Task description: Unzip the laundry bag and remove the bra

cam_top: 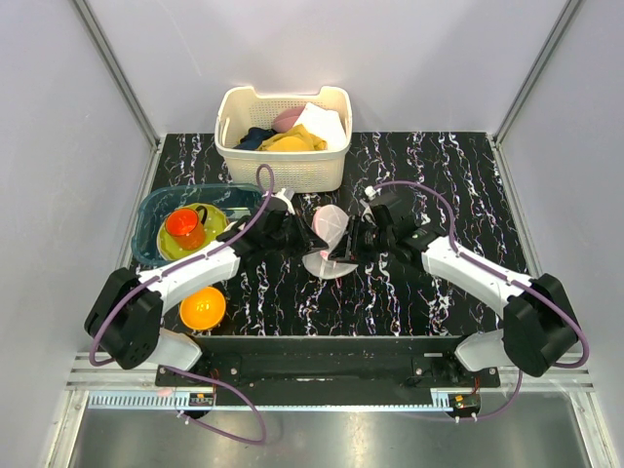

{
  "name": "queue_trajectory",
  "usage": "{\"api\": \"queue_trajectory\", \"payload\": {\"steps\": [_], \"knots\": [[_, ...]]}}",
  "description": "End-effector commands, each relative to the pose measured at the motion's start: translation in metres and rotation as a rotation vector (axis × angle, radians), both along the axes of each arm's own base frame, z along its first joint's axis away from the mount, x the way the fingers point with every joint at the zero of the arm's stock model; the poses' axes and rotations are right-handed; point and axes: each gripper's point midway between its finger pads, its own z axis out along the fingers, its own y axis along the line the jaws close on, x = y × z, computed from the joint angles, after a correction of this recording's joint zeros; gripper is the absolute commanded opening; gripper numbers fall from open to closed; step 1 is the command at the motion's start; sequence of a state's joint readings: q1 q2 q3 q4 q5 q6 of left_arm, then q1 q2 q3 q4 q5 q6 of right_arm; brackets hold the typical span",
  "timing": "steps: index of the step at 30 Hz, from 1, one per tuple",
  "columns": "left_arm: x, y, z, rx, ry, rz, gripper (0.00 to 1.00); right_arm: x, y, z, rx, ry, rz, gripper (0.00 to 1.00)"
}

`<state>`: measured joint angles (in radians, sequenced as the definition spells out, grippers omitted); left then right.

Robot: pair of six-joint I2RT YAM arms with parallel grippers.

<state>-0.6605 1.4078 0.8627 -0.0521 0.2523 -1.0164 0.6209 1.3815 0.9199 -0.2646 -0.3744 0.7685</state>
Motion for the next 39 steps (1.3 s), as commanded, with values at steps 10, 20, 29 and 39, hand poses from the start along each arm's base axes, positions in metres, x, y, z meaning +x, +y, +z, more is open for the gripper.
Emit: {"api": "queue_trajectory", "payload": {"steps": [10,20,29,39], "knots": [[0.003,-0.006,0.01,-0.024,-0.036,-0.027,0.0,0.008,-0.014,-0.003,-0.052,-0.044,-0.086,0.1],[0.009,0.004,0.013,0.006,-0.055,-0.016,0.0,0.007,-0.041,-0.018,-0.168,-0.068,-0.155,0.0],[0.02,0.022,0.023,0.03,-0.088,-0.003,0.0,-0.003,-0.068,-0.051,-0.307,-0.054,-0.157,0.0],[0.046,-0.006,0.026,0.052,-0.111,-0.111,0.0,-0.006,-0.065,-0.022,-0.233,-0.086,-0.186,0.0]]}}
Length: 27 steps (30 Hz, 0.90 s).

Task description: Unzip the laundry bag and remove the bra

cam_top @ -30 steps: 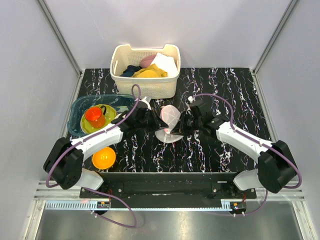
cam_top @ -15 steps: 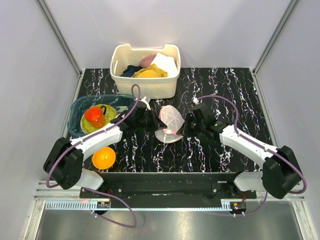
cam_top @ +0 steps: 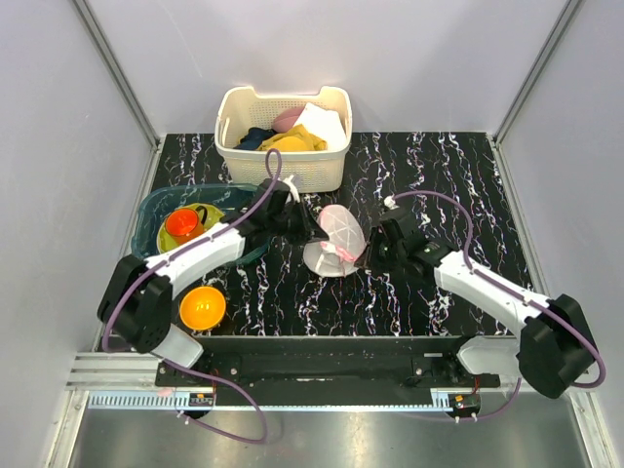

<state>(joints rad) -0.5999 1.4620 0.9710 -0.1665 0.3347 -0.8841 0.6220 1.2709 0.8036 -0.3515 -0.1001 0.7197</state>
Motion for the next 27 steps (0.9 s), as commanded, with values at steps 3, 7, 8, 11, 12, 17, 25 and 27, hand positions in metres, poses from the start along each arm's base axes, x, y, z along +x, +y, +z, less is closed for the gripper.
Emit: {"api": "queue_trajectory", "payload": {"steps": [3,7,8,11,12,17,25,27], "knots": [[0.044,-0.021,0.005,0.043,-0.066,-0.064,0.04,-0.006,-0.005,0.029,0.038,-0.036,-0.028,0.0],[0.055,-0.031,0.023,0.057,-0.082,-0.108,0.67,-0.001,-0.002,0.039,0.066,-0.046,-0.056,0.0],[0.054,-0.03,0.027,0.062,-0.091,-0.109,0.74,0.001,-0.002,0.041,0.07,-0.05,-0.062,0.0],[0.047,-0.013,0.047,0.099,-0.139,-0.083,0.94,0.006,-0.001,0.039,0.07,-0.053,-0.083,0.0],[0.04,-0.003,0.055,0.121,-0.153,-0.062,0.95,0.007,0.0,0.039,0.072,-0.051,-0.087,0.0],[0.01,0.018,0.059,0.104,-0.114,-0.008,0.95,0.01,0.006,0.034,0.086,-0.044,-0.075,0.0],[-0.028,-0.01,0.043,-0.053,0.013,0.024,0.95,0.015,0.014,0.035,0.096,-0.038,-0.052,0.0],[-0.025,-0.017,0.035,-0.052,0.028,0.022,0.96,0.015,0.015,0.034,0.095,-0.037,-0.048,0.0]]}}
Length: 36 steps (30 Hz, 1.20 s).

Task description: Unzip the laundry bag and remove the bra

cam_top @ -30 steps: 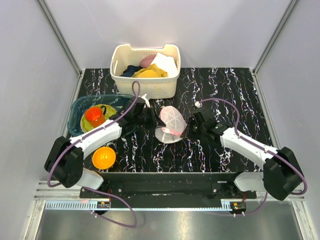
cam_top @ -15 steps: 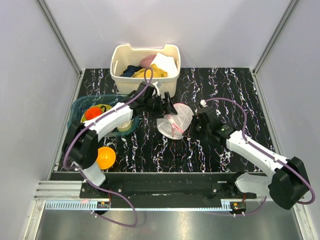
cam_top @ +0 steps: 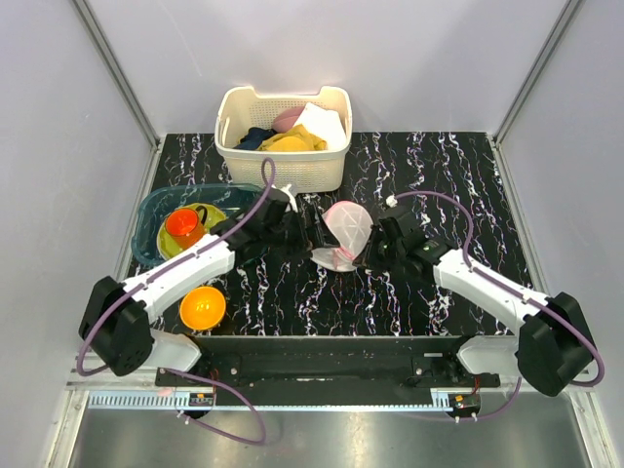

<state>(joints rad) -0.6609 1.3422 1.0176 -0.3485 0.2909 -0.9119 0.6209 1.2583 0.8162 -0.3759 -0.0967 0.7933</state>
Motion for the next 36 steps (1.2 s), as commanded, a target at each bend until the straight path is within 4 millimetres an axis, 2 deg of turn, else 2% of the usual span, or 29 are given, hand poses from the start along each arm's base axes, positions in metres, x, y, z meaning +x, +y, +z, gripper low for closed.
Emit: {"api": "queue_trajectory", "payload": {"steps": [1,5,6,8,9,11,12,13,14,15,19,21,23,24,25,27,28,30,31,33,34,35,36], "knots": [[0.011,-0.022,0.002,-0.07,0.01,0.036,0.96,0.015,0.014,0.027,0.057,-0.071,0.011,0.0],[0.027,-0.034,-0.004,-0.089,0.015,0.066,0.9,0.013,0.014,0.028,0.057,-0.07,0.015,0.0],[0.031,-0.037,-0.011,-0.083,0.027,0.069,0.83,0.012,0.013,0.028,0.055,-0.069,0.016,0.0],[0.038,-0.045,-0.006,-0.101,0.011,0.065,0.73,0.011,0.012,0.029,0.053,-0.074,0.02,0.0],[0.042,-0.046,-0.015,-0.085,0.024,0.066,0.51,0.009,0.011,0.027,0.052,-0.068,0.021,0.0],[0.046,-0.046,-0.015,-0.051,0.017,0.064,0.3,0.005,0.008,0.023,0.044,-0.064,0.033,0.0],[0.047,-0.045,-0.019,-0.037,0.022,0.062,0.09,0.001,0.004,0.017,0.024,-0.056,0.037,0.0],[0.046,-0.043,-0.02,-0.025,0.025,0.061,0.01,0.001,-0.002,0.013,0.003,-0.059,0.03,0.0],[0.046,-0.041,-0.022,-0.015,0.021,0.06,0.0,0.001,-0.008,0.013,-0.014,-0.068,0.028,0.0],[0.046,-0.037,-0.022,-0.01,0.017,0.062,0.0,-0.004,-0.016,0.003,-0.037,-0.046,0.021,0.0],[0.045,-0.026,-0.007,-0.021,-0.028,0.066,0.0,0.002,-0.05,-0.01,-0.056,-0.026,-0.063,0.0],[0.048,-0.022,-0.001,-0.022,-0.044,0.07,0.0,0.002,-0.056,-0.01,-0.055,-0.029,-0.077,0.0],[0.049,-0.02,0.005,-0.018,-0.059,0.058,0.0,0.001,-0.054,-0.003,-0.037,-0.041,-0.07,0.0],[0.053,-0.023,0.014,-0.027,-0.08,0.051,0.0,0.002,-0.051,0.003,-0.02,-0.049,-0.067,0.0],[0.054,-0.025,0.009,-0.01,-0.075,0.038,0.0,0.001,-0.048,0.009,-0.005,-0.056,-0.057,0.0],[0.061,-0.028,0.012,-0.005,-0.081,0.037,0.0,-0.002,-0.037,0.024,0.002,-0.083,-0.024,0.0],[0.068,-0.033,0.021,-0.018,-0.105,0.041,0.0,-0.001,-0.034,0.029,-0.007,-0.096,-0.024,0.0],[0.081,-0.04,0.021,-0.023,-0.118,0.045,0.0,-0.008,-0.019,0.043,0.006,-0.116,0.02,0.0],[0.09,-0.046,0.035,-0.038,-0.152,0.045,0.0,-0.01,-0.014,0.048,0.022,-0.113,0.023,0.0],[0.098,-0.053,0.02,0.005,-0.119,0.029,0.0,-0.013,-0.002,0.062,0.054,-0.131,0.047,0.0],[0.101,-0.054,0.021,0.021,-0.124,0.014,0.04,-0.014,0.001,0.066,0.064,-0.134,0.047,0.0],[0.107,-0.059,0.031,0.018,-0.139,0.002,0.15,-0.013,0.001,0.07,0.072,-0.139,0.042,0.0],[0.105,-0.059,0.025,0.042,-0.117,-0.012,0.32,-0.012,0.002,0.076,0.08,-0.15,0.039,0.0]]}}
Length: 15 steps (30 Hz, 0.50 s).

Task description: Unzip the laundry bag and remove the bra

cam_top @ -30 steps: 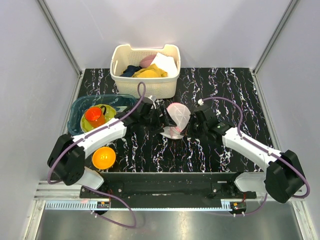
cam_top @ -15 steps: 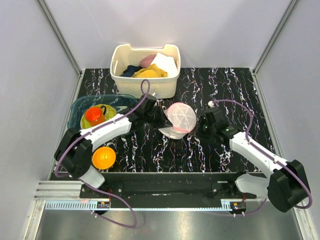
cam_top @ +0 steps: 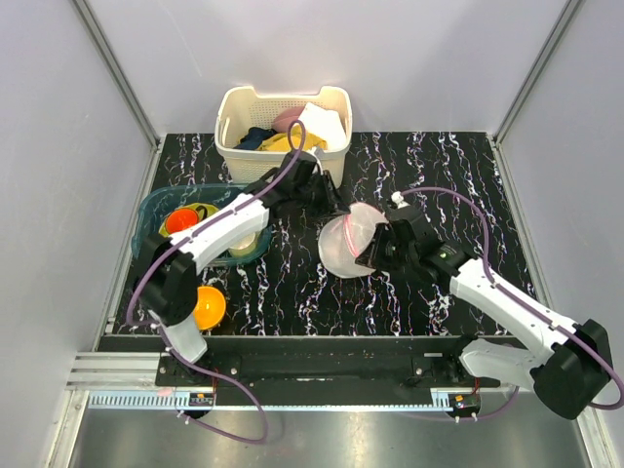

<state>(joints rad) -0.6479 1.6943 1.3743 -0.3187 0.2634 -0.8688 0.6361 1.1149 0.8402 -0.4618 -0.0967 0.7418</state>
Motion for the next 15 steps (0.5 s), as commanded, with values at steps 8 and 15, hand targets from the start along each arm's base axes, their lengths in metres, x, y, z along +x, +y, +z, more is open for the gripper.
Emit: {"api": "queue_trajectory", "payload": {"steps": [8,15], "knots": [[-0.013,0.023,0.048,0.006,-0.112,0.004,0.88,0.014,0.014,0.023,0.046,-0.039,-0.03,0.0],[-0.051,0.012,0.027,-0.108,-0.016,-0.079,0.88,0.015,0.02,0.011,0.048,-0.016,-0.015,0.0]]}}
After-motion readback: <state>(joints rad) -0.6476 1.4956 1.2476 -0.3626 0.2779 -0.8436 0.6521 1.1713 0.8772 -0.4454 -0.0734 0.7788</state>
